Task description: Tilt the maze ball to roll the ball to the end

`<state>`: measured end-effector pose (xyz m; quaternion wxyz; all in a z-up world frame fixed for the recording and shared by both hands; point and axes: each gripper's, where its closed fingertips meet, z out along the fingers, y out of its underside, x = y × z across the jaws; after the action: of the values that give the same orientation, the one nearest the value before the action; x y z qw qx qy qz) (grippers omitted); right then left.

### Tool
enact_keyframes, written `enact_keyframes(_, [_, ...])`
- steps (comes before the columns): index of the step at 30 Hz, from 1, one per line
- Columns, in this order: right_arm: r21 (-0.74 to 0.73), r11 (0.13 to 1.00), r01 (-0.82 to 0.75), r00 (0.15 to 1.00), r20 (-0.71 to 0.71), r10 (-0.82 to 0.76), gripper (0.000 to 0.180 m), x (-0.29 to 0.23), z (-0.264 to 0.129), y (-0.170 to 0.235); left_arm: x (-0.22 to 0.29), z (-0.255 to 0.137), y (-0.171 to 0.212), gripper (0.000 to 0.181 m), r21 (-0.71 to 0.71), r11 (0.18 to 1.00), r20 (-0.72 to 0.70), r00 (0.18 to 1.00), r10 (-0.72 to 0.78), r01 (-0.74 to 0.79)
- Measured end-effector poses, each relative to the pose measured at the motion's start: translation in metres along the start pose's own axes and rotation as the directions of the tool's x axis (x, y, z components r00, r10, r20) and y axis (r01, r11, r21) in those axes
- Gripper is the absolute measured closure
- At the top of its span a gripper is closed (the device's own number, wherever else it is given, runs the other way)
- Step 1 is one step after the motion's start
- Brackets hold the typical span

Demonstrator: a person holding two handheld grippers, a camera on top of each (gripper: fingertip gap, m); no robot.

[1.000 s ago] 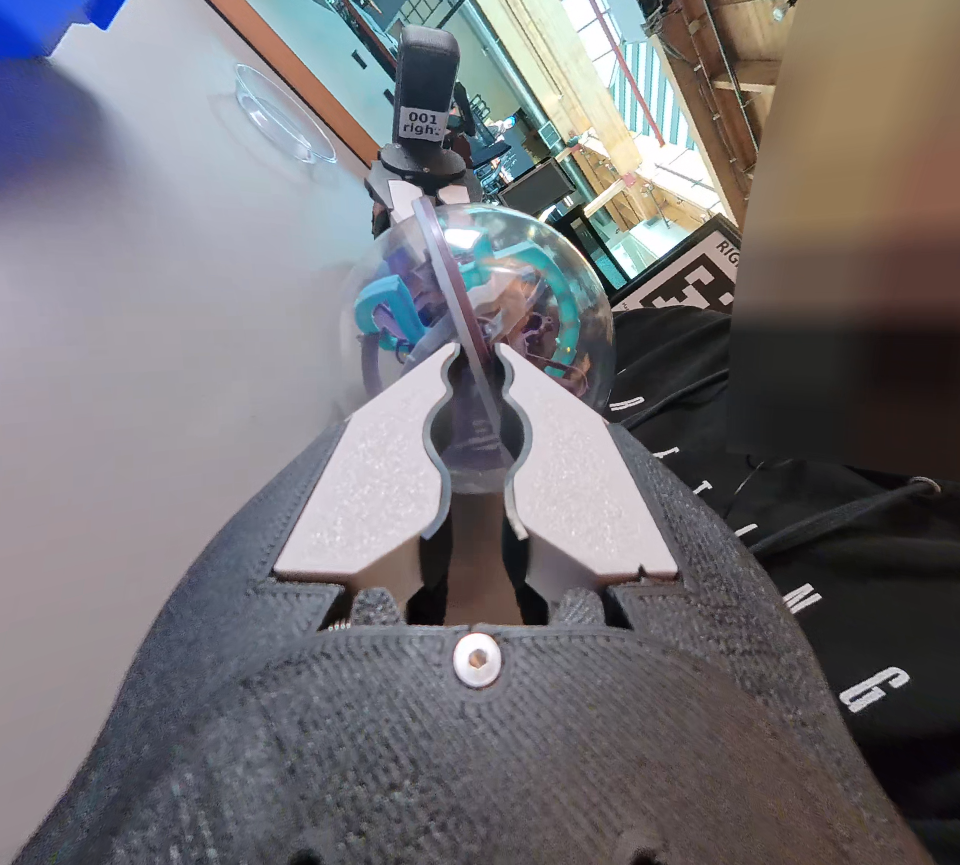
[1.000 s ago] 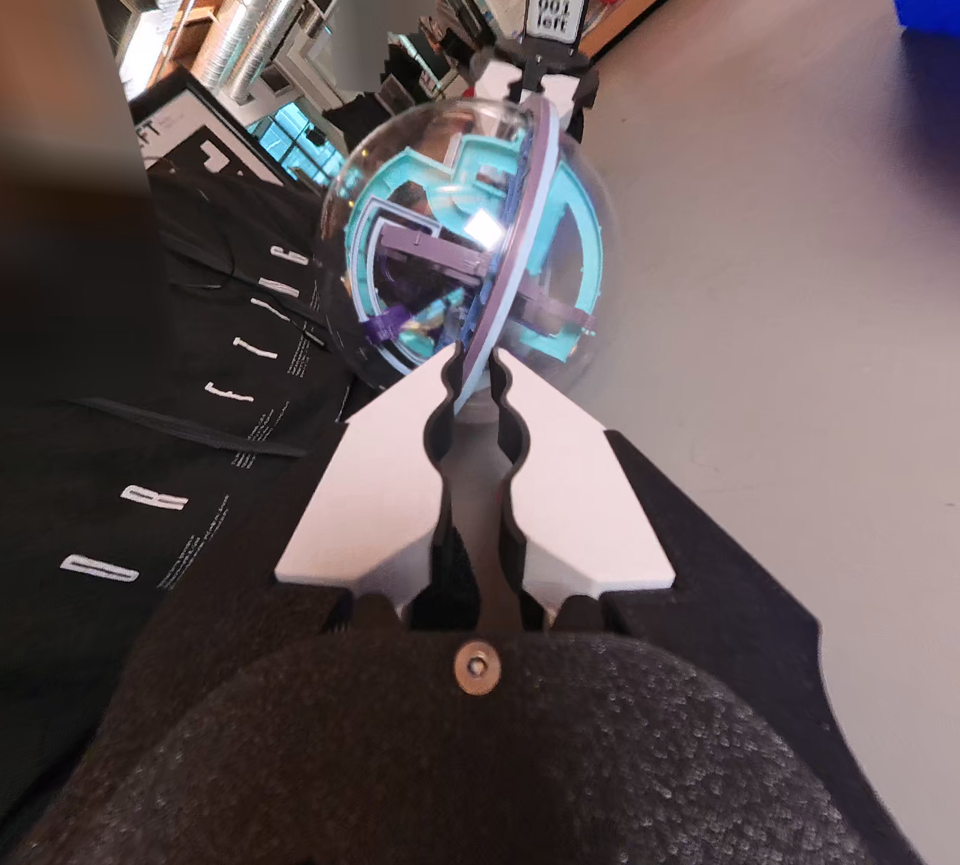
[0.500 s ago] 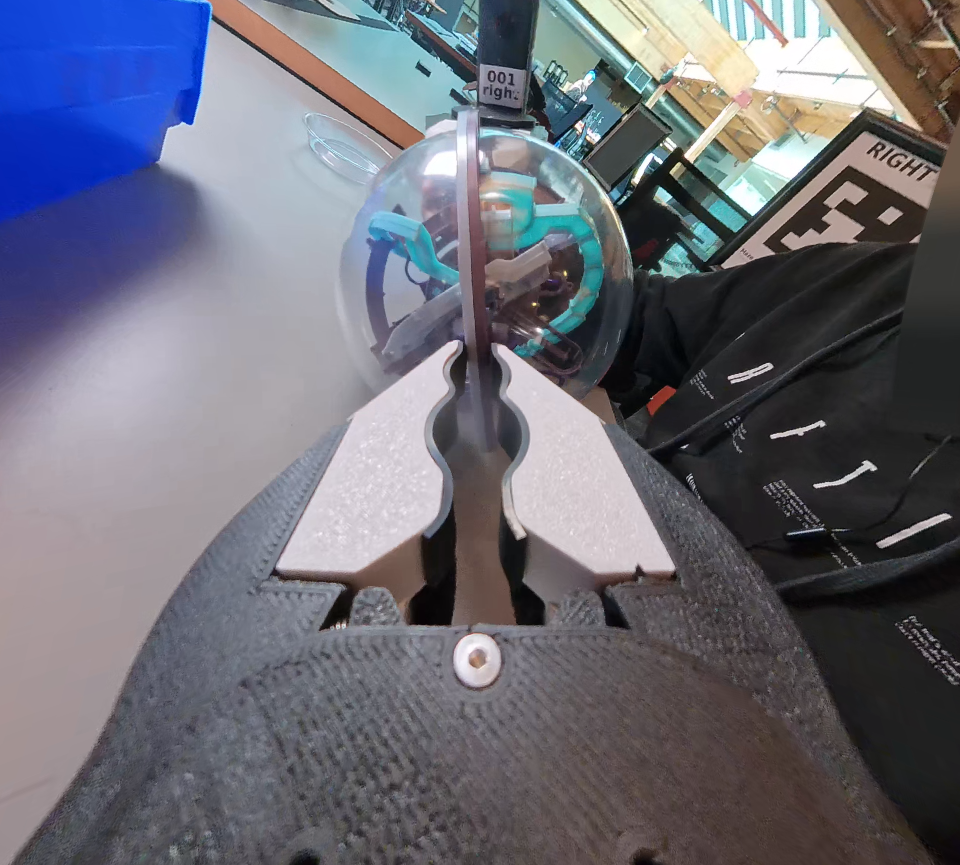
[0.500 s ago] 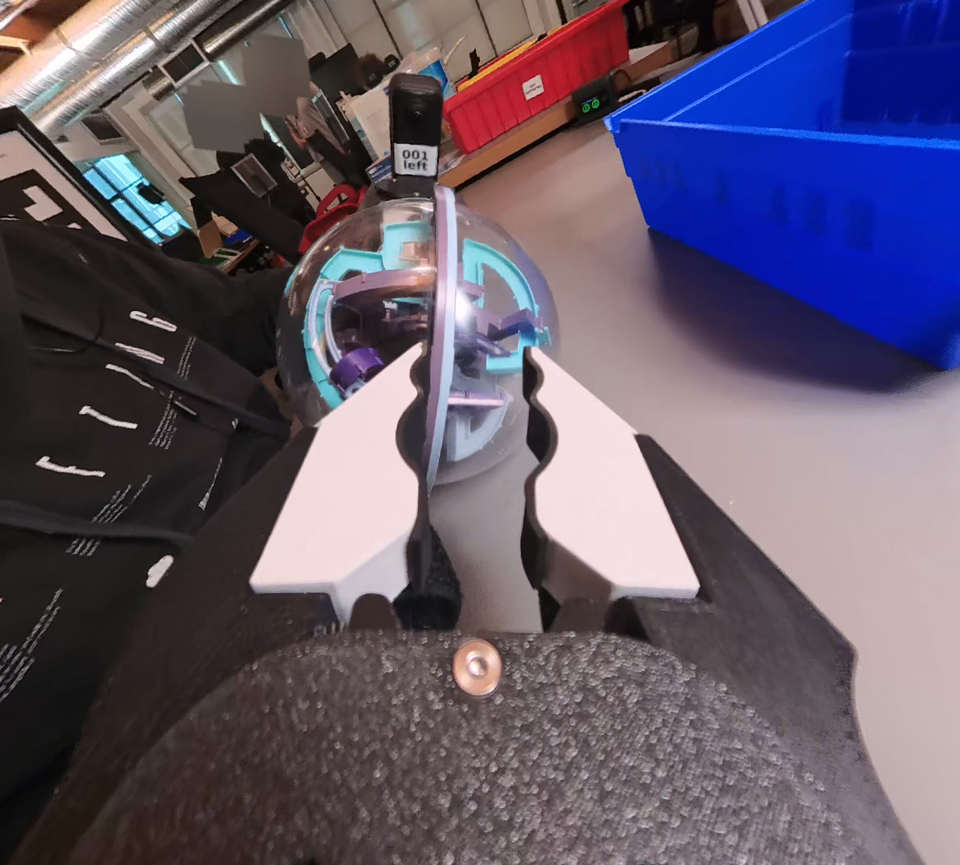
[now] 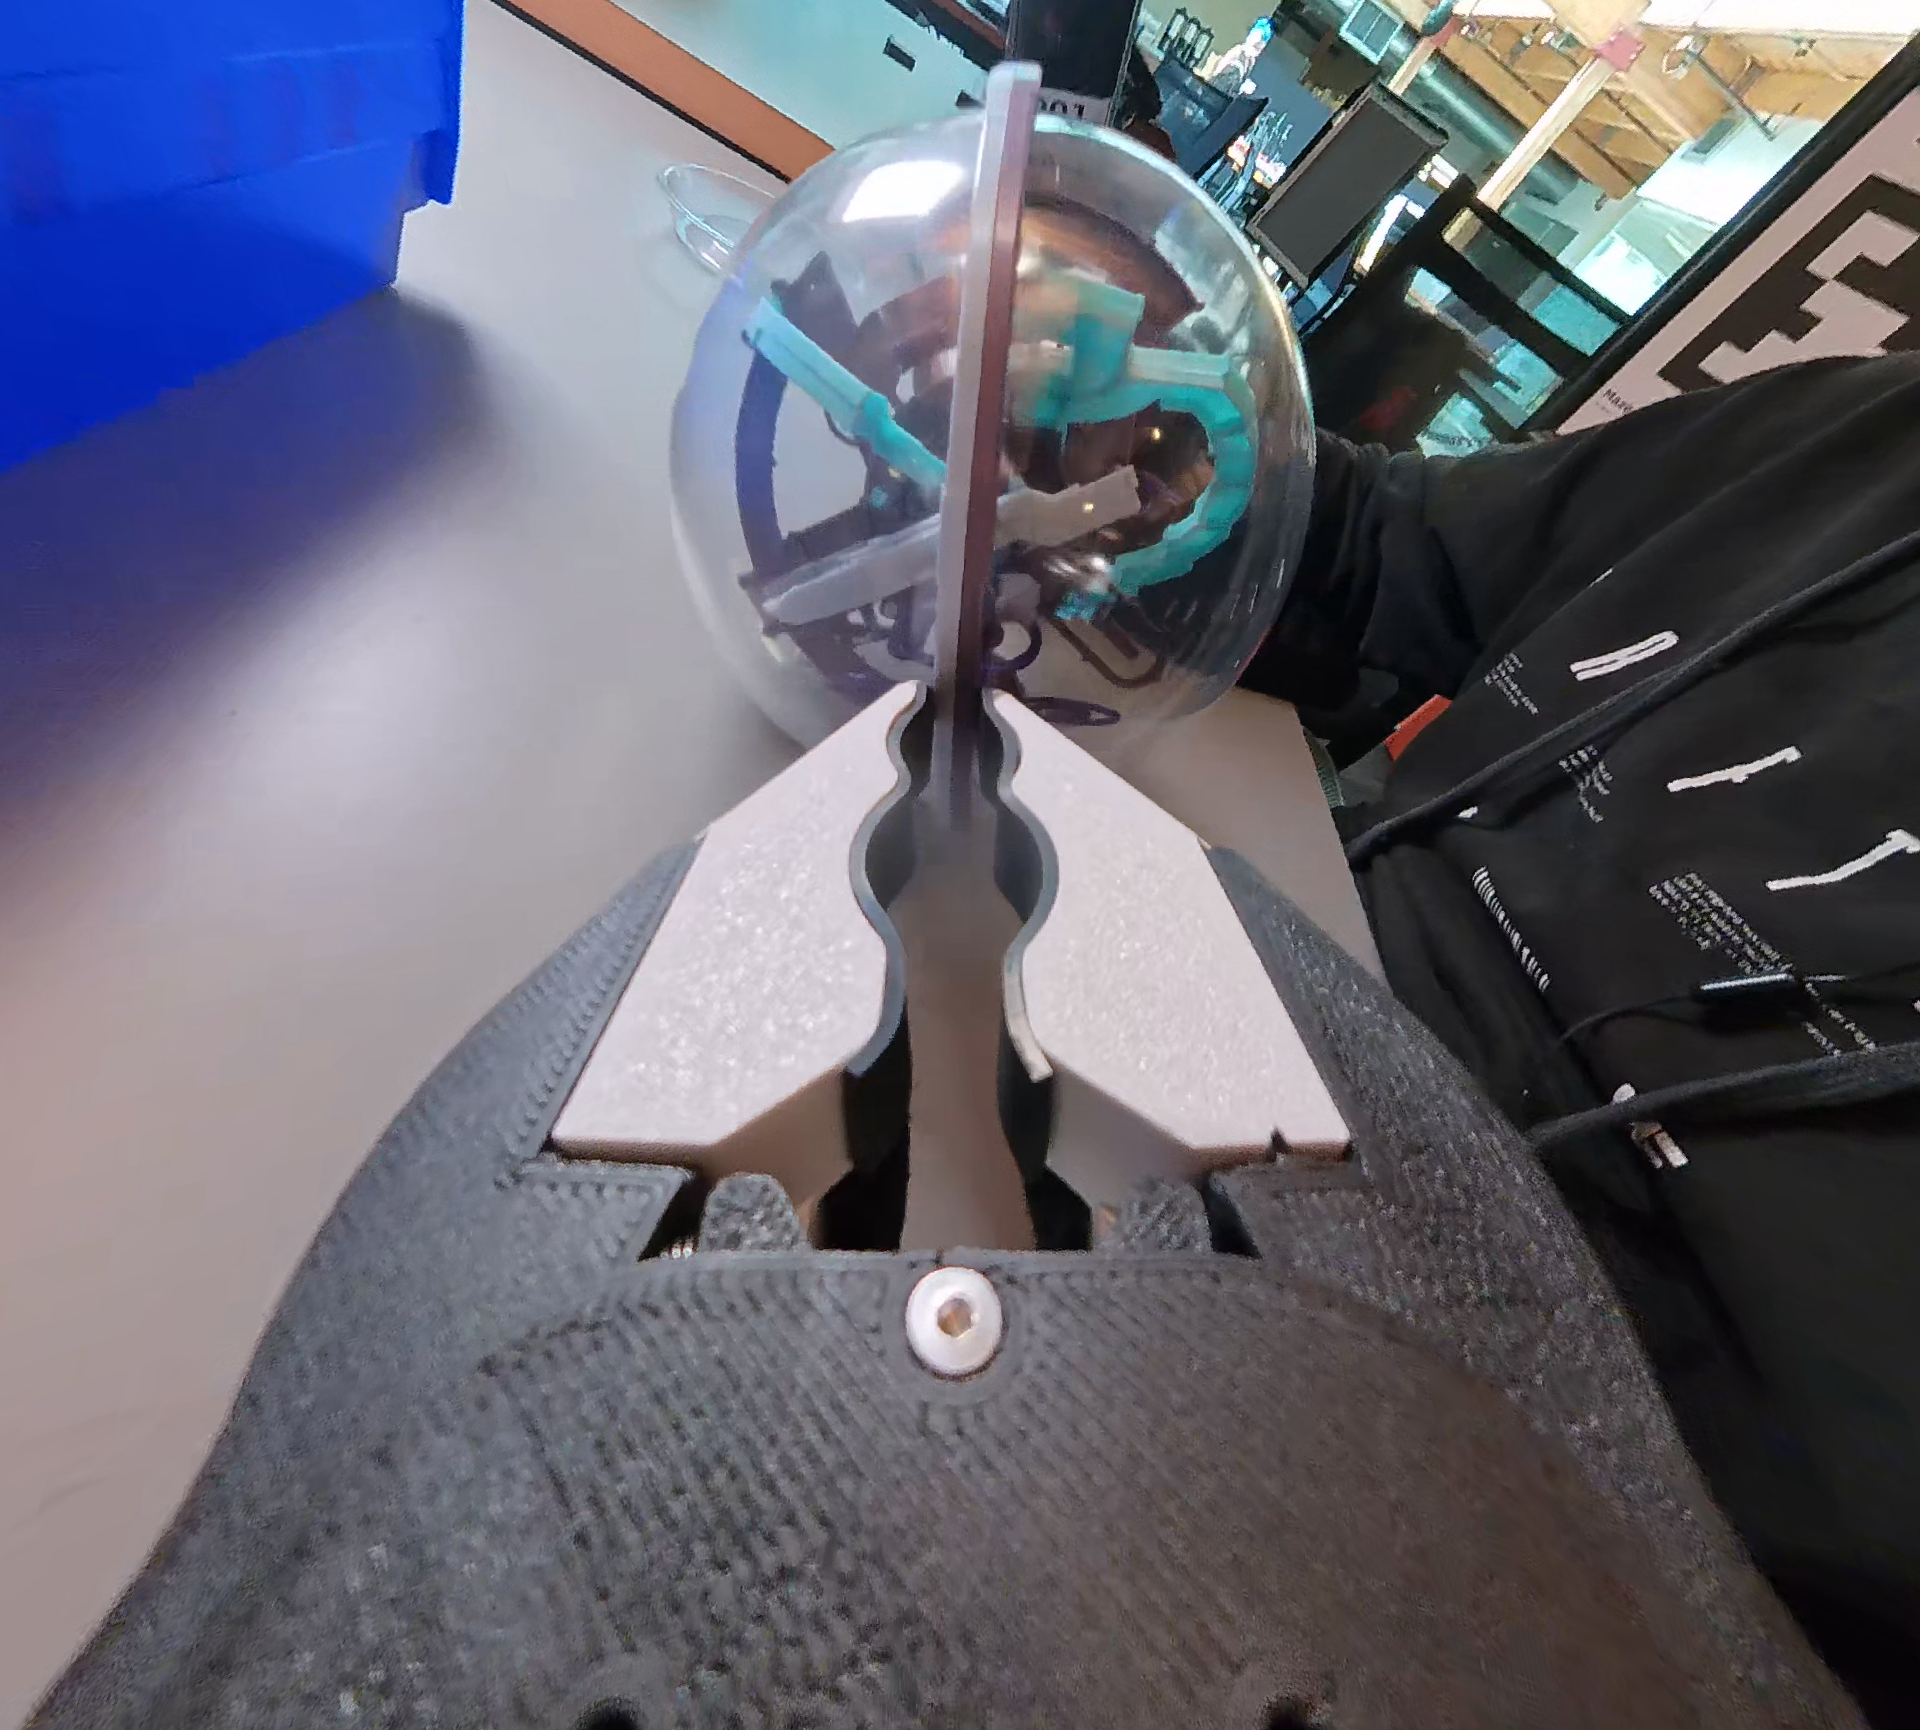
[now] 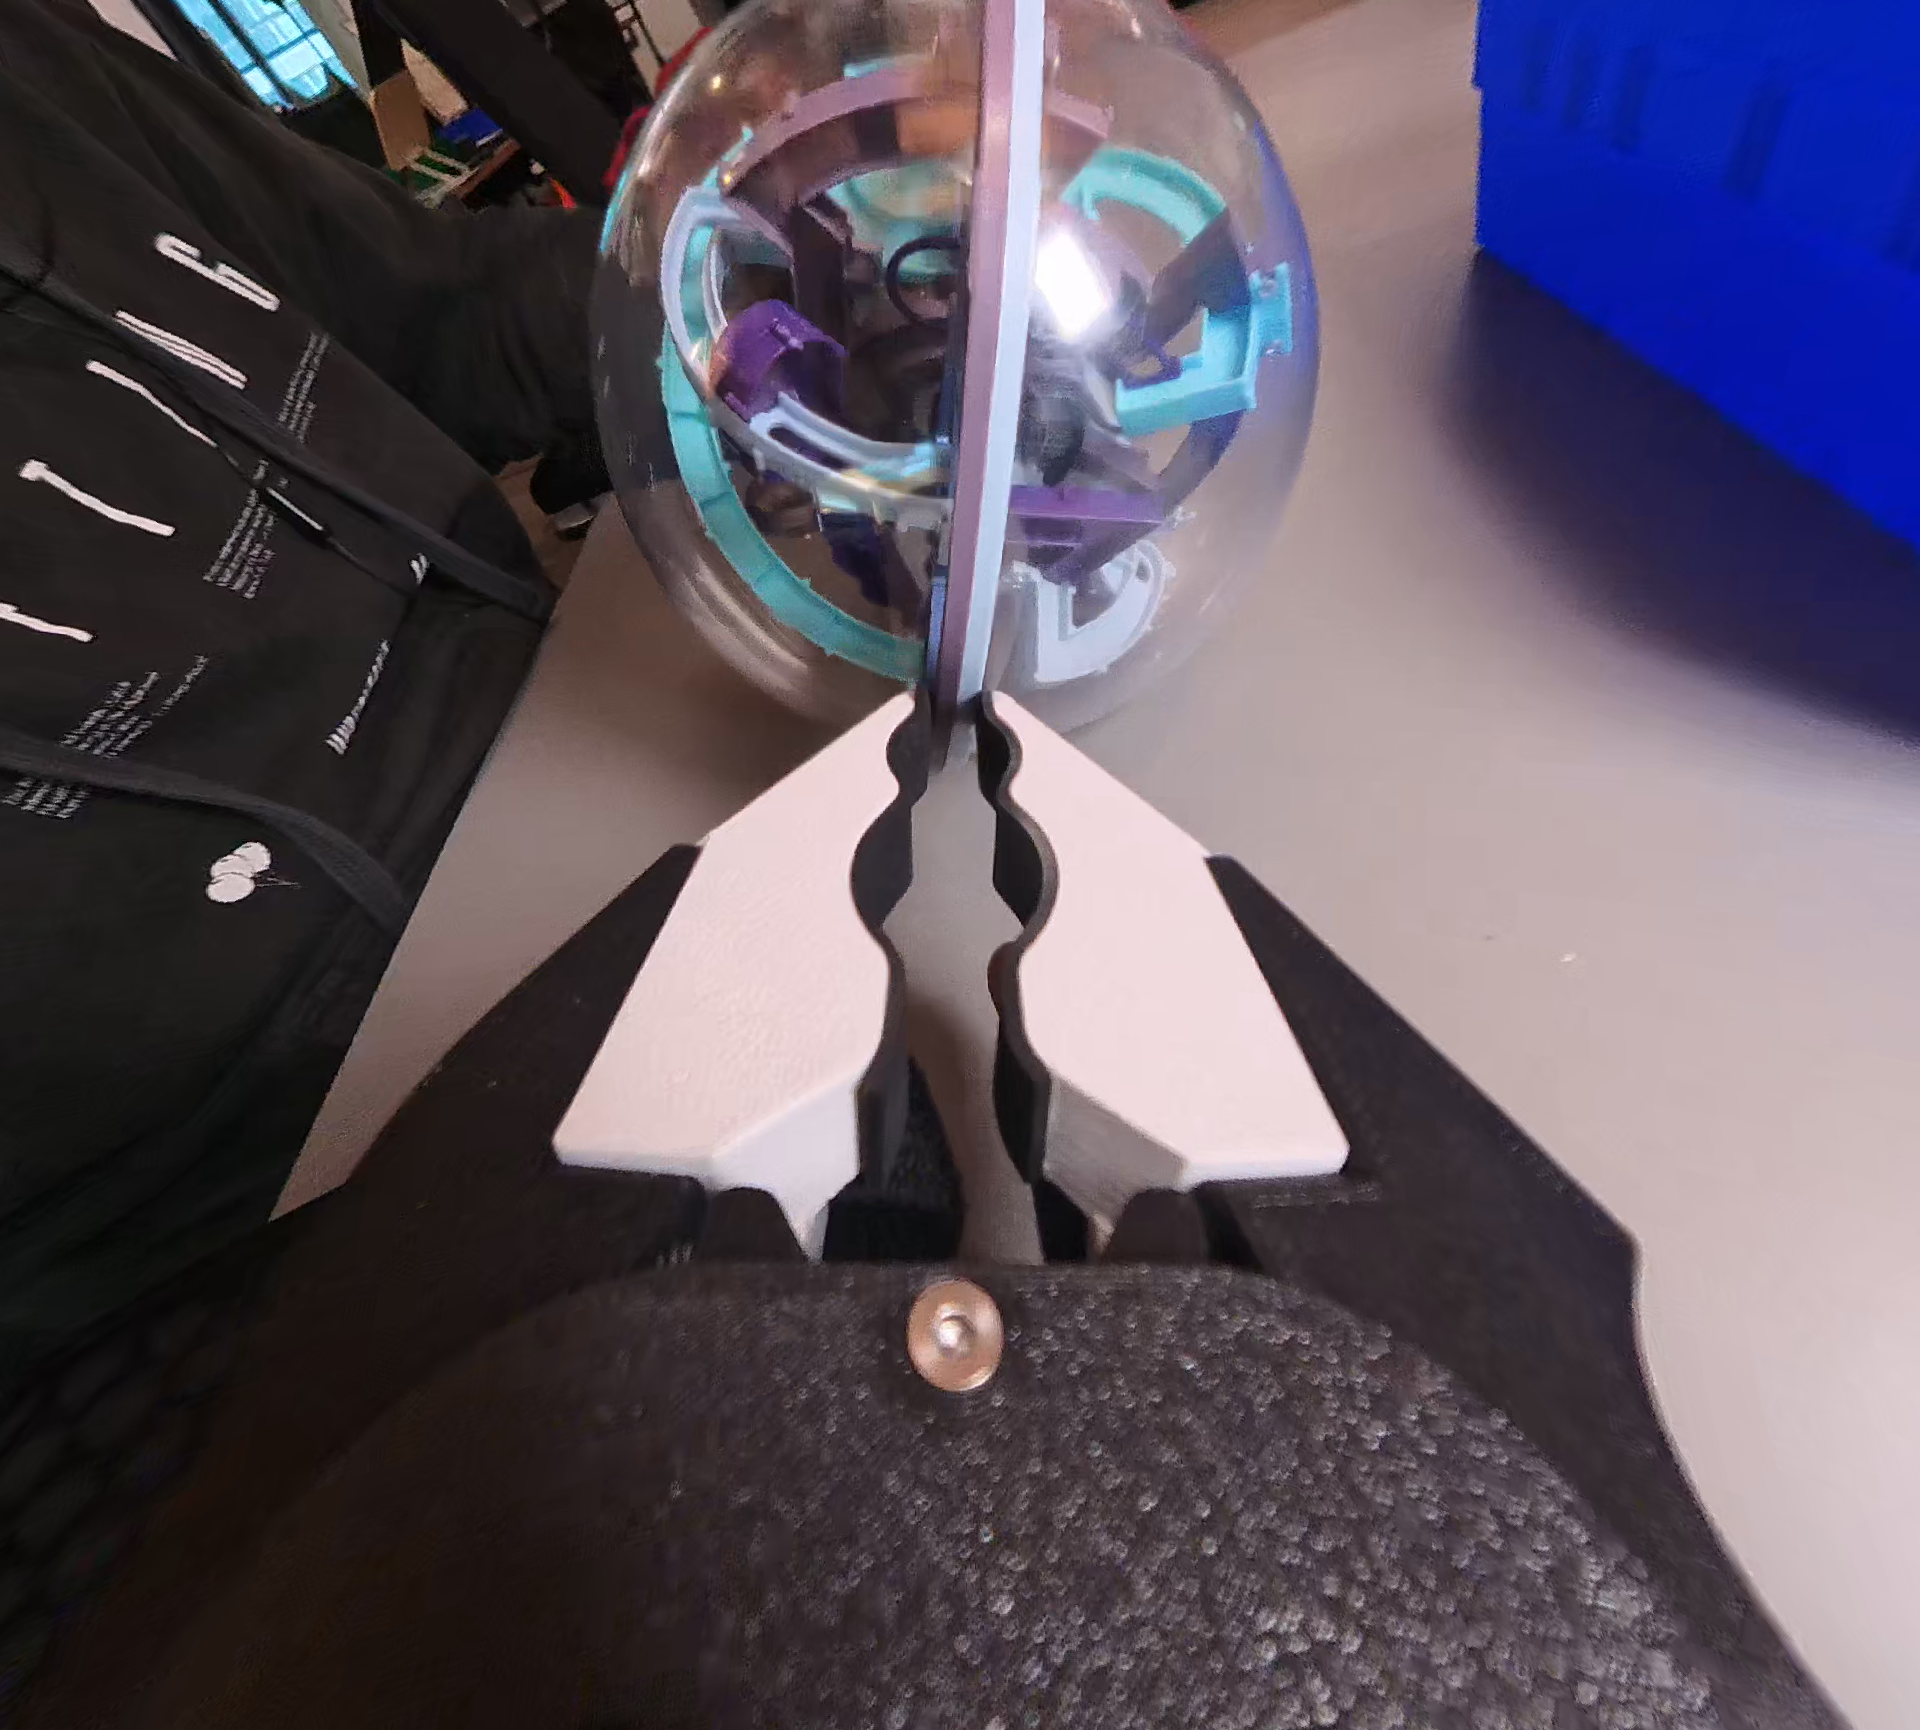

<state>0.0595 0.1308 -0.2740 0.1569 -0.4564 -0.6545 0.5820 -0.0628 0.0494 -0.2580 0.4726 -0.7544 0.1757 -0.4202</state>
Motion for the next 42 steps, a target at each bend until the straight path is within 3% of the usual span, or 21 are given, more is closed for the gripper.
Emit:
enact_keyframes(6, [0.147,0.988,0.043,0.995,-0.093,-0.030,0.174,0.011,-0.016,-0.028,-0.005,0.015,0.024,0.174,-0.108,0.994,0.018,1.000,0.003,-0.001])
enact_keyframes(14, [0.184,0.971,0.150,0.973,-0.199,-0.112,0.174,0.016,-0.021,-0.041,-0.013,0.024,0.028,0.173,-0.130,0.991,0.089,0.995,0.051,-0.039])
enact_keyframes(28, [0.193,0.905,0.380,0.883,-0.367,-0.293,0.173,0.018,-0.025,-0.057,-0.019,0.010,-0.008,0.174,-0.034,0.972,0.234,0.944,0.234,-0.232])
enact_keyframes(42, [0.237,0.834,0.499,0.806,-0.481,-0.345,0.174,0.013,-0.033,-0.078,0.000,-0.004,-0.053,0.174,0.050,0.878,0.343,0.834,0.433,-0.476])
